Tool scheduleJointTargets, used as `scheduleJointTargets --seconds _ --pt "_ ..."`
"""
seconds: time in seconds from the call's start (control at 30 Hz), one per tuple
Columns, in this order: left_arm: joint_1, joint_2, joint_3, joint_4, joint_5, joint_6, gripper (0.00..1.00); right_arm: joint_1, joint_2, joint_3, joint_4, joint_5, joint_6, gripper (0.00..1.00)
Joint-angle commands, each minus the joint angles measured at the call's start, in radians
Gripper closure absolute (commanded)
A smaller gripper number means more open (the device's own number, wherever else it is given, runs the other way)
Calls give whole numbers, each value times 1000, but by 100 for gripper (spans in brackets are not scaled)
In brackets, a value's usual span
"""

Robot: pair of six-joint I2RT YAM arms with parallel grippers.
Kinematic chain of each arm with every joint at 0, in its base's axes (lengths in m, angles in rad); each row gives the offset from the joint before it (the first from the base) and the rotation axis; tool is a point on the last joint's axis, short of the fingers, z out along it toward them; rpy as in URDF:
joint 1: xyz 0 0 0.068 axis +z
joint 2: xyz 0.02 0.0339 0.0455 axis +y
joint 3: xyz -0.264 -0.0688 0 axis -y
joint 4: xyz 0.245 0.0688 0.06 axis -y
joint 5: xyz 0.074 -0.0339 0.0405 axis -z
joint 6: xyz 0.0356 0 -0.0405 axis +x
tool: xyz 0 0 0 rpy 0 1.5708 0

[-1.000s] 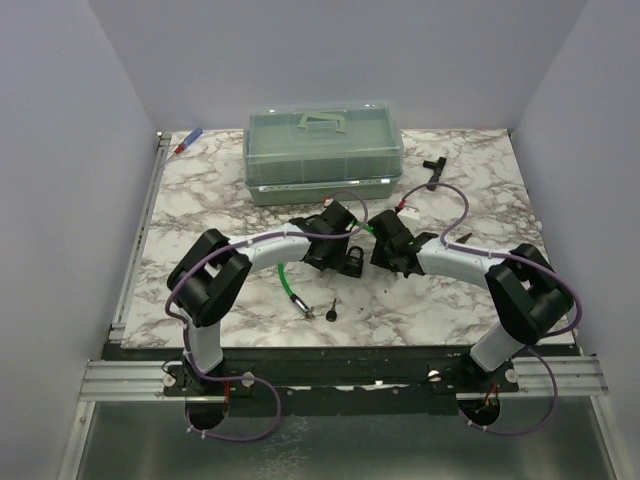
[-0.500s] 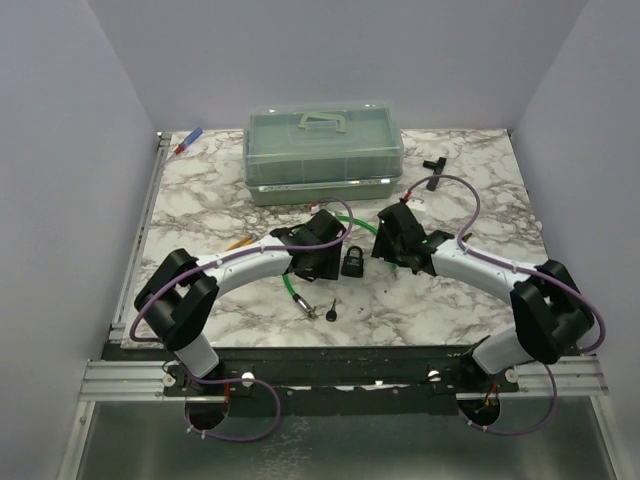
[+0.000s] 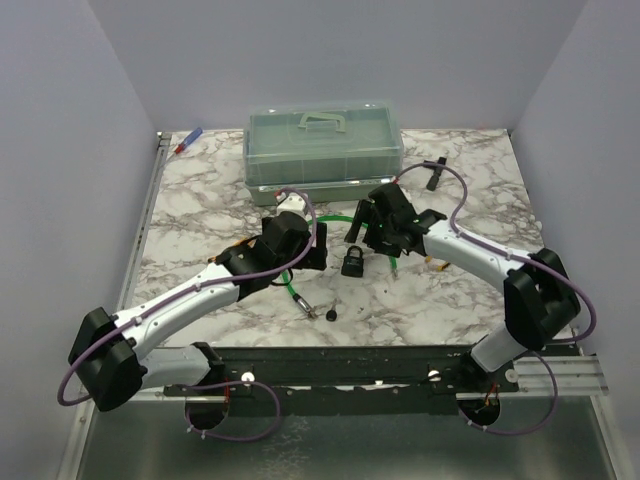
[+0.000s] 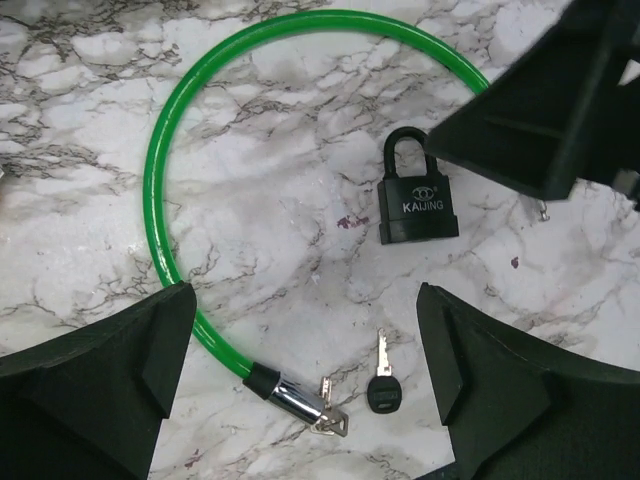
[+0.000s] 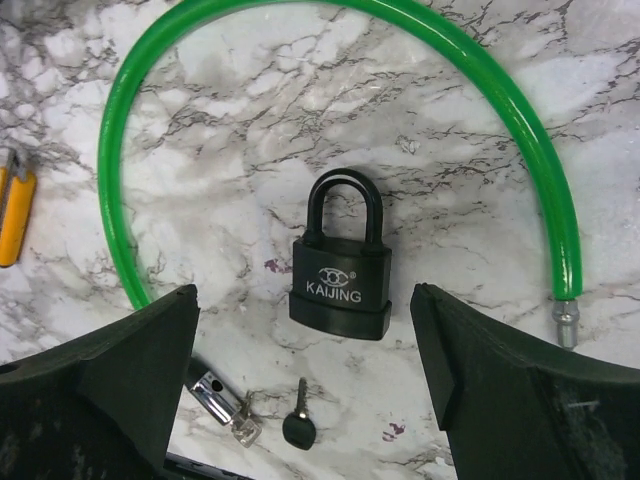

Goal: Unlock with the key

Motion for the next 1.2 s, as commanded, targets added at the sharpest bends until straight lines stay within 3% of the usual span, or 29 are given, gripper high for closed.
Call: scheduleJointTargets --seconds 0.0,0.1,0.2,0.37,0.63,1.1,1.17 --pt "-6 -47 -38 15 95 14 1 21 105 74 -127 -22 12 7" --pt "-6 -63 58 -163 91 -19 10 46 143 104 -172 -1 16 7" --pt "-6 -121 89 -243 45 44 11 65 169 123 -200 26 21 7" --pt "-6 -186 29 -258 -81 136 13 83 238 165 -234 36 18 9" --pt "-5 -173 -15 -242 -28 124 17 113 313 234 -295 81 12 20" --pt "-4 -187 -23 -242 -5 114 18 127 367 242 -295 100 3 56" --pt "-5 -186 -25 -243 -4 113 18 128 364 242 -295 99 -2 52"
